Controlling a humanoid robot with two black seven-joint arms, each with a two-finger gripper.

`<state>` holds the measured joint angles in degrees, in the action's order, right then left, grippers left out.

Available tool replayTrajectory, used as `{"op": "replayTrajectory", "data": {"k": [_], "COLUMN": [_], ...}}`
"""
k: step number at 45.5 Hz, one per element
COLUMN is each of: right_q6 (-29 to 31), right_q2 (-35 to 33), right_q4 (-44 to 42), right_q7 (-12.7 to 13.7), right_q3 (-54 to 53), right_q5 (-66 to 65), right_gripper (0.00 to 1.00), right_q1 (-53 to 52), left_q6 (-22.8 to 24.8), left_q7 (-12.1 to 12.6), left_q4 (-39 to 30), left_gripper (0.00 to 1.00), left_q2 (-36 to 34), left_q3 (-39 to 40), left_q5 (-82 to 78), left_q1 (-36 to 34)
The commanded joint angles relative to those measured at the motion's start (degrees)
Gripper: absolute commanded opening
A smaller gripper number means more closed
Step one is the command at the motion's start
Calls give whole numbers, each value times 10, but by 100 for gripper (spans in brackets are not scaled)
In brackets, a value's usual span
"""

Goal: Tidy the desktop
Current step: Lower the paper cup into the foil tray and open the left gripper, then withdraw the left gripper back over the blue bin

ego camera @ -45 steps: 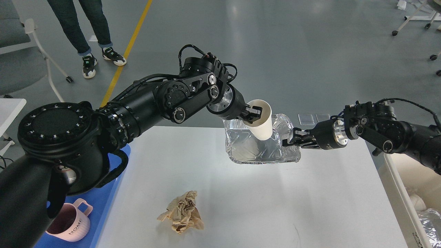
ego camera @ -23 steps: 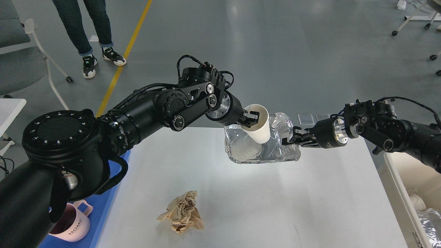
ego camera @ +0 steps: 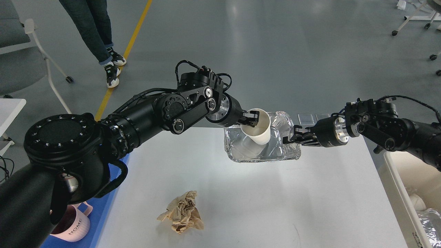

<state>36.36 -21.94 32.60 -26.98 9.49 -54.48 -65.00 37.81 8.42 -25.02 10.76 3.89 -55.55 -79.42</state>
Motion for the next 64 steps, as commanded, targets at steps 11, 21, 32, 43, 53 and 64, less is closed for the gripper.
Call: {"op": "replayTrajectory", "data": {"k": [11, 21, 32, 43, 53, 64], "right_q6": [0, 0, 0, 0, -1, -1], "right_q2": [-5, -9, -17, -18, -18, -18], "right_q4": [0, 0, 0, 0, -1, -1], "right_q7": [-1, -1, -1, -1, -1, -1], "right_q3": [-1, 0, -1, -2, -2, -2], "right_q5": [0, 0, 0, 0, 0, 0], "right_gripper": [0, 0, 0, 0, 0, 0], "right_q1": [1, 1, 1, 1, 1, 1], "left_q6": [-19, -55, -72, -50, -38, -40], "left_q7": [0, 0, -3, -95, -213, -212], "left_q4": [0, 0, 1, 0, 0, 0], "left_gripper": [99, 99, 99, 99, 99, 99], "left_q2": [-1, -9, -25, -69, -113, -134], "left_q3": [2, 11, 6, 5, 8, 22], "left_q5": [33, 103, 212, 212, 214, 268], "left_q1": [-1, -1, 12, 36, 102, 130]}}
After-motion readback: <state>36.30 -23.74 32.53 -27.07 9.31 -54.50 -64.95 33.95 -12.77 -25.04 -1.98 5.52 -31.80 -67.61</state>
